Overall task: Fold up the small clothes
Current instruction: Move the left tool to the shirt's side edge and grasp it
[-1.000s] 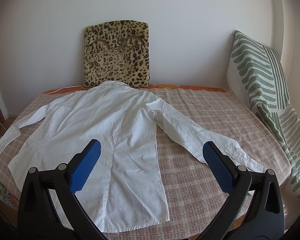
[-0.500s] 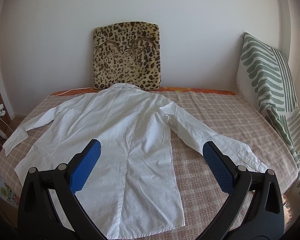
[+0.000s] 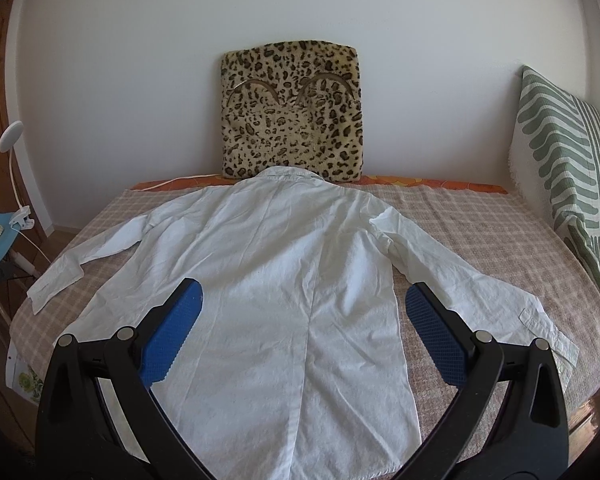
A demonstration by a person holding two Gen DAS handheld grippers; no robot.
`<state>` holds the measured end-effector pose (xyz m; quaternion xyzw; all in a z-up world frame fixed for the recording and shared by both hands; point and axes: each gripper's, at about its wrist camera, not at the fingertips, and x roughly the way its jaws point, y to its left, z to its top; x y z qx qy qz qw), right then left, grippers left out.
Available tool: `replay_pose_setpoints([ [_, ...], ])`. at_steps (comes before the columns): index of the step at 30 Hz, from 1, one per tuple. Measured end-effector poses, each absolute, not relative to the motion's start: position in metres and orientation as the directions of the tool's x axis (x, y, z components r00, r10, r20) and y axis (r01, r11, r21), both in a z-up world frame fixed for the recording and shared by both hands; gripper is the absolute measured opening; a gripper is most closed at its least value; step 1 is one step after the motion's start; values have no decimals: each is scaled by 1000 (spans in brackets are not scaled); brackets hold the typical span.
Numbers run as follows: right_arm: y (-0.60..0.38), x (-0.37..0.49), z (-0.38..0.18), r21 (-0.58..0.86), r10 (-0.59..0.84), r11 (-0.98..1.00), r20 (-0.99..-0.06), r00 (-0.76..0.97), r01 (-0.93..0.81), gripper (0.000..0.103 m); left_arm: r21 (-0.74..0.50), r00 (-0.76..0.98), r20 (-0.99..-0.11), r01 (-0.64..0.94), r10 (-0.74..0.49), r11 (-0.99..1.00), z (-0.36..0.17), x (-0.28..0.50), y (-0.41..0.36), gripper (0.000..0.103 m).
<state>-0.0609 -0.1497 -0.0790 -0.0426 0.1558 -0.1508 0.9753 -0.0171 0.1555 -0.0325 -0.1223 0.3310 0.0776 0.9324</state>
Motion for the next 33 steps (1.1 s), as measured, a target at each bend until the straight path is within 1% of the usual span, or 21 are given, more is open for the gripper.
replay_pose_setpoints([
  [4, -134, -50, -76, -141, -255, 964, -275, 927, 224, 103, -209, 749, -657, -288, 84, 934, -44, -14, 186, 71],
  [6, -128, -41, -75, -125, -215, 975, -299, 930, 185, 103, -231, 733, -675, -321, 86, 919, -52, -13, 205, 67],
  [8, -123, -31, -75, -108, -173, 983, -328, 929, 145, 103, -257, 721, -688, -347, 81, 902, -59, -12, 223, 66],
  [11, -112, -14, -73, -115, -141, 988, -356, 924, 107, 103, -285, 699, -710, -393, 83, 874, -69, -7, 249, 62],
  [13, -100, 0, -69, -126, -120, 989, -378, 918, 77, 103, -337, 686, -727, -412, 44, 846, -77, -1, 267, 60],
  [14, -95, 9, -67, -129, -106, 990, -392, 914, 60, 103, -367, 680, -733, -424, 23, 828, -81, 2, 277, 55],
  [15, -91, 18, -65, -128, -90, 991, -409, 908, 41, 103, -387, 676, -737, -434, 10, 813, -84, 4, 285, 53],
  [19, -67, 58, -57, -110, -24, 993, -471, 882, -31, 102, -398, 651, -759, -463, -1, 792, -96, 15, 305, 53],
  [22, -51, 91, -53, -78, 20, 994, -519, 855, -70, 97, -415, 632, -775, -485, -20, 770, -110, 22, 316, 53],
  [24, -40, 113, -52, -46, 52, 995, -552, 832, -93, 96, -428, 622, -782, -495, -36, 756, -119, 26, 321, 53],
  [29, -11, 168, -56, -38, 59, 994, -609, 791, -104, 90, -421, 601, -798, -518, -33, 745, -132, 31, 329, 53],
  [33, 8, 202, -62, -20, 79, 993, -650, 756, -121, 88, -456, 613, -789, -536, -45, 710, -137, 34, 343, 53],
])
